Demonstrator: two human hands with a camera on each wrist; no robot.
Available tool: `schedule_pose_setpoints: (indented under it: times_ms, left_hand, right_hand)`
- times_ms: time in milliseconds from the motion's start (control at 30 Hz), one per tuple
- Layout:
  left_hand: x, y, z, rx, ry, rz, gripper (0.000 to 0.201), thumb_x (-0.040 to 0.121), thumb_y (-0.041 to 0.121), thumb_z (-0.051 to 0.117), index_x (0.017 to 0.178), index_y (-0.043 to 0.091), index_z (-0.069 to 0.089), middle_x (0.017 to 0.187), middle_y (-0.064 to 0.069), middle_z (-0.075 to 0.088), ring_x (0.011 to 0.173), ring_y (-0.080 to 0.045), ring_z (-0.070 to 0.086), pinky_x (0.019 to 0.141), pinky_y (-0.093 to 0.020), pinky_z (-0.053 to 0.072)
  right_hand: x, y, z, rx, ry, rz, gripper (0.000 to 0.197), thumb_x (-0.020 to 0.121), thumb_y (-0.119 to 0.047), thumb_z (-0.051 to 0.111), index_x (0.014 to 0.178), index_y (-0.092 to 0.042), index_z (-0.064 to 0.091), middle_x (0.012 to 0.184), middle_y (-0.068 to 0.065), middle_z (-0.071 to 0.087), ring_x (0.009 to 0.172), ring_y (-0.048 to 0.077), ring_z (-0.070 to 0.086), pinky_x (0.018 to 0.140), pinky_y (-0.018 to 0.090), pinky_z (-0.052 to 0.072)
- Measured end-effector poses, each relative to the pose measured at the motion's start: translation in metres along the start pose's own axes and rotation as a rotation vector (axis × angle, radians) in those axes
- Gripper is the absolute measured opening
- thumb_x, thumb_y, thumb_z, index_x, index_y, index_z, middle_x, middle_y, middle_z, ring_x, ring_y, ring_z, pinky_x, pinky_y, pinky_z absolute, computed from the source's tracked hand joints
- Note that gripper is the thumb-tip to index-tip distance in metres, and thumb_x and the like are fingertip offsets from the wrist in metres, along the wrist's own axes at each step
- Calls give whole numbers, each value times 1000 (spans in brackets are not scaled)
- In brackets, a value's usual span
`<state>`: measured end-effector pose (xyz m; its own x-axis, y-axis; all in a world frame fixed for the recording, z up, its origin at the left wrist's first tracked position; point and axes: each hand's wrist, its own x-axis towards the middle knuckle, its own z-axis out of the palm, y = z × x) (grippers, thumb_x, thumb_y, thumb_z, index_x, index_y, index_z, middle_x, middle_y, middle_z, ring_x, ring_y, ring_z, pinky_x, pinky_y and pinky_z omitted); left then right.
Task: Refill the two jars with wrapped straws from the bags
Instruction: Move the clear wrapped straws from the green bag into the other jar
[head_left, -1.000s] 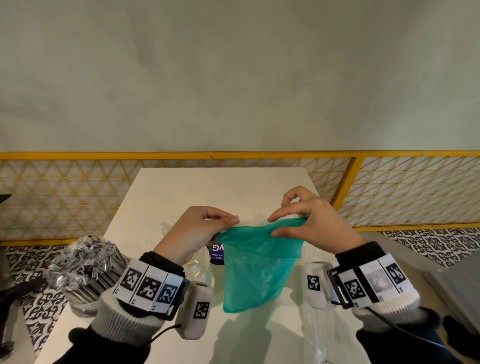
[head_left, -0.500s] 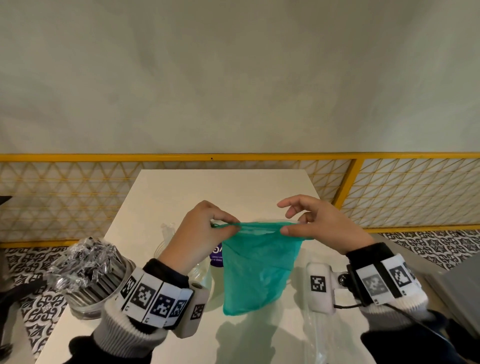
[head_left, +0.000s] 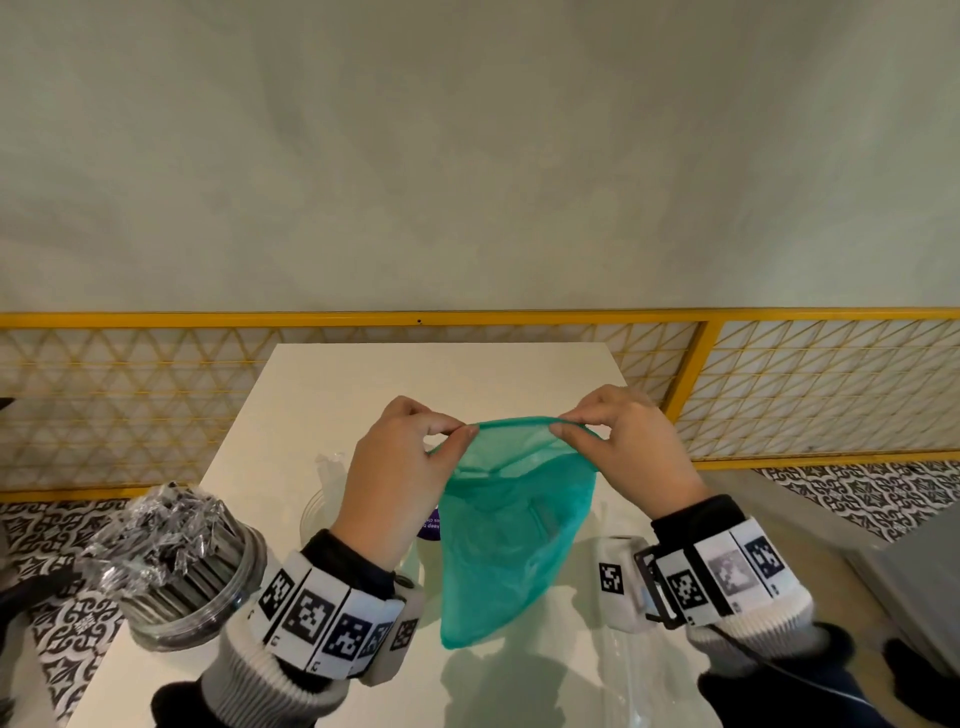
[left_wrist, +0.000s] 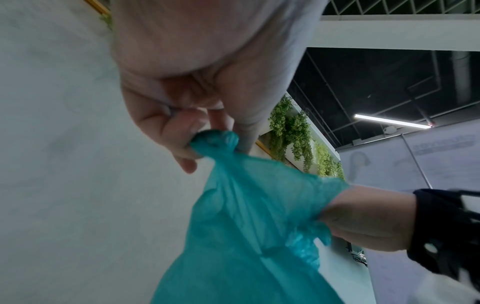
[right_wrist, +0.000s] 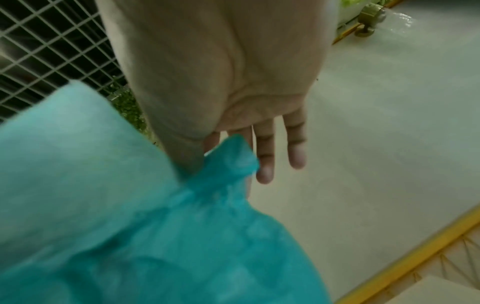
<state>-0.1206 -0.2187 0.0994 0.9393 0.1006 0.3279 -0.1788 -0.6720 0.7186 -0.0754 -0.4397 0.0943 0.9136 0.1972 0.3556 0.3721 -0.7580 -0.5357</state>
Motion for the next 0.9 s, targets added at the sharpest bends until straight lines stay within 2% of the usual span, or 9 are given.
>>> schedule_pose_setpoints:
  times_ms: [100,200,300,400,533,633,733,833,900]
  left_hand:
    - [0,2,0,-9,3,-12,19,86,37,62,91,24,74,89,4,57,76,-7,56,61,-9,37]
    - [-1,1,0,-33,13,-32,20,87,37,61,92,22,75,87,4,60,78,-6,57,64,-7,38]
    - [0,-2,-2,-37,30,-57,31,87,42,58,107,22,70,93,5,60,80,-12,59,64,-10,37]
    - [2,-5,-4,-29,13,-132,76,73,66,55,134,22,50,114,3,51,82,-15,58,74,-18,43]
    - [0,-12,1,-202,-185,-182,131,41,90,56,149,30,13,140,7,32,124,-12,43,103,-35,43]
    - [-9,-15,11,-548,-321,-244,133,44,73,72,146,40,-6,143,6,36,121,-8,49,95,-27,49]
    - [-20,-28,19,-785,-349,-285,126,51,56,74,146,37,-6,135,5,50,102,2,61,74,-14,53]
    - [-29,-47,31,-859,-419,-260,142,38,57,87,149,24,4,132,6,56,115,-4,58,84,-18,51]
    - [-35,-53,37,-852,-494,-261,124,40,38,93,142,9,30,126,-7,63,114,-19,61,84,-25,53]
  right_hand:
    - [4,7,7,93,-19,55,13,87,-24,63,96,-20,72,97,-4,64,92,10,56,78,21,43]
    - [4,12,16,361,-179,131,18,90,-18,58,102,-27,68,102,-8,68,90,2,61,78,16,47]
    - [2,14,22,481,-258,185,21,93,-14,54,105,-25,67,99,-4,69,85,3,62,72,12,47]
    - [2,18,24,487,-232,197,20,94,-10,50,100,-14,69,85,-4,68,77,6,60,73,19,46]
    - [3,19,22,542,-230,202,21,95,-11,49,102,-15,68,84,-8,68,82,11,63,78,26,49]
    - [-3,20,17,637,-240,269,28,93,-40,49,115,-29,62,107,-8,68,103,12,63,90,27,48]
    - [-14,27,16,743,-381,207,75,66,-80,52,128,-39,48,126,-20,57,117,-3,53,98,19,44]
    - [-23,34,24,824,-531,241,104,48,-66,78,136,-24,39,133,-8,54,122,5,52,99,24,46]
    - [-28,34,33,823,-610,285,96,50,-41,89,132,-18,44,128,5,60,118,17,57,98,37,49]
